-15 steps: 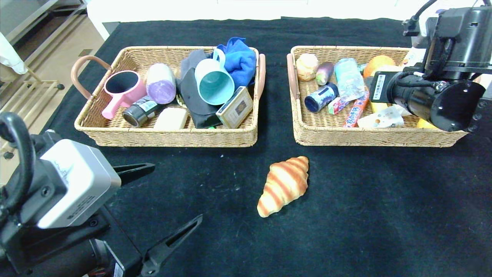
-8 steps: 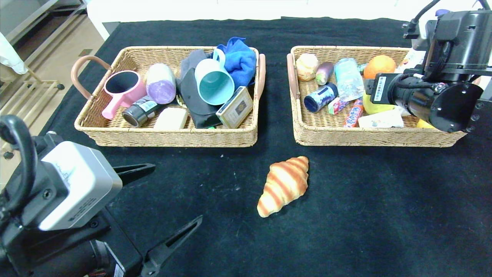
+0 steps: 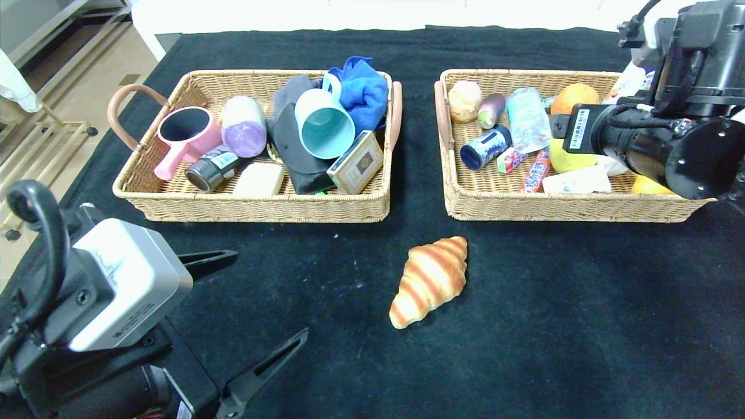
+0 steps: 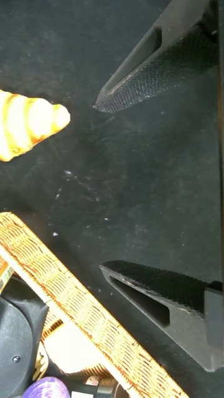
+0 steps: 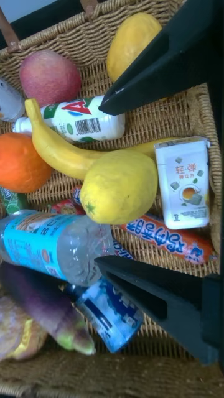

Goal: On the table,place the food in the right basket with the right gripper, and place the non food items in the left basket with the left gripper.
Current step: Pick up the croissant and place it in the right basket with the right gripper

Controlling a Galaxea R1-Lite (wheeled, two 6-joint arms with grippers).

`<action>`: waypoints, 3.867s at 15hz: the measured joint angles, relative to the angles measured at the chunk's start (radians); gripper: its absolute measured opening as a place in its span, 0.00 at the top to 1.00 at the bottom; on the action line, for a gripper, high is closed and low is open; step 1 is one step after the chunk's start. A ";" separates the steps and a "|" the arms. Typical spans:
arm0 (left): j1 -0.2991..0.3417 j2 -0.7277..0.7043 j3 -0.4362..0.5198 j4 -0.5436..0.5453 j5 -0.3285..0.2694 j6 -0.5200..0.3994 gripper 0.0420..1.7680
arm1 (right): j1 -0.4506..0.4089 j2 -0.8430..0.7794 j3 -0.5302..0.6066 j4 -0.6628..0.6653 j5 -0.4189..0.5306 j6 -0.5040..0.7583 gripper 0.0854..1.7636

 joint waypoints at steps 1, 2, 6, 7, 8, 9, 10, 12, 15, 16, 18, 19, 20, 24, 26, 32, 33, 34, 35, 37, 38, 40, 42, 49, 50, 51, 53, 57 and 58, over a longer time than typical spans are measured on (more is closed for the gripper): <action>0.000 0.001 0.000 0.000 0.000 0.001 0.03 | 0.009 -0.010 0.004 0.009 -0.010 0.000 0.06; 0.000 0.001 0.000 0.000 0.000 0.002 0.03 | 0.022 -0.023 0.013 0.015 -0.017 0.002 0.06; 0.000 0.004 0.000 -0.001 0.000 0.003 0.03 | 0.119 -0.064 0.082 0.019 -0.086 0.006 0.05; 0.000 0.003 0.000 -0.002 0.000 0.003 0.03 | 0.153 -0.069 0.088 0.018 -0.123 0.009 0.05; 0.000 0.001 0.000 -0.002 0.000 0.005 0.03 | 0.193 -0.071 0.093 0.019 -0.154 0.015 0.05; 0.000 -0.001 0.000 -0.002 0.000 0.009 0.03 | 0.234 -0.073 0.098 0.029 -0.175 0.024 0.04; 0.000 -0.001 0.001 -0.003 0.000 0.010 0.03 | 0.274 -0.073 0.103 0.050 -0.190 0.040 0.04; 0.000 -0.004 0.005 -0.006 0.000 0.012 0.03 | 0.352 -0.068 0.109 0.121 -0.203 0.133 0.04; 0.001 -0.013 0.003 -0.007 0.001 0.014 0.03 | 0.410 -0.045 0.090 0.239 -0.202 0.262 0.04; 0.002 -0.020 0.001 -0.008 0.001 0.015 0.03 | 0.415 -0.033 0.068 0.290 -0.198 0.311 0.04; 0.003 -0.039 -0.002 -0.008 0.000 0.016 0.03 | 0.426 -0.007 0.007 0.447 -0.170 0.434 0.04; 0.003 -0.047 -0.004 -0.009 0.000 0.016 0.03 | 0.436 0.008 -0.035 0.543 -0.137 0.509 0.04; 0.003 -0.056 -0.005 -0.008 0.000 0.016 0.03 | 0.447 0.023 -0.078 0.625 -0.101 0.575 0.04; 0.003 -0.095 -0.014 -0.008 -0.001 0.028 0.03 | 0.469 0.101 -0.222 0.769 -0.020 0.706 0.04; 0.003 -0.114 -0.017 -0.007 0.000 0.039 0.03 | 0.474 0.131 -0.257 0.771 0.014 0.727 0.04; 0.003 -0.157 -0.023 -0.007 0.001 0.063 0.03 | 0.469 0.199 -0.305 0.772 0.059 0.788 0.04; 0.002 -0.162 -0.020 -0.007 0.000 0.076 0.03 | 0.464 0.208 -0.307 0.772 0.059 0.797 0.04; 0.001 -0.167 -0.017 -0.005 0.000 0.082 0.03 | 0.463 0.217 -0.311 0.772 0.059 0.802 0.04; 0.000 -0.170 -0.016 -0.005 0.000 0.082 0.03 | 0.461 0.227 -0.314 0.772 0.060 0.806 0.04; 0.000 -0.177 -0.014 -0.003 -0.001 0.085 0.03 | 0.455 0.251 -0.324 0.772 0.061 0.811 0.03; 0.000 -0.180 -0.013 -0.003 -0.008 0.096 0.03 | 0.454 0.262 -0.328 0.771 0.061 0.811 0.03; 0.000 -0.188 -0.009 -0.003 -0.033 0.111 0.03 | 0.453 0.283 -0.333 0.772 0.061 0.824 0.03; 0.000 -0.194 -0.007 -0.004 -0.036 0.112 0.03 | 0.448 0.302 -0.336 0.772 0.061 0.828 0.03; 0.000 -0.201 -0.005 -0.004 -0.037 0.112 0.03 | 0.445 0.336 -0.337 0.773 0.060 0.829 0.05; 0.000 -0.201 -0.005 -0.003 -0.037 0.113 0.03 | 0.445 0.339 -0.337 0.772 0.059 0.834 0.16; 0.000 -0.201 -0.005 -0.003 -0.037 0.112 0.03 | 0.445 0.341 -0.337 0.772 0.059 0.836 0.25; 0.000 -0.201 -0.004 -0.003 -0.039 0.112 0.03 | 0.446 0.344 -0.335 0.771 0.058 0.837 0.39; 0.000 -0.201 -0.004 -0.002 -0.041 0.113 0.03 | 0.446 0.346 -0.333 0.771 0.057 0.836 0.54; 0.000 -0.201 -0.003 -0.001 -0.041 0.113 0.03 | 0.445 0.346 -0.333 0.771 0.057 0.837 0.56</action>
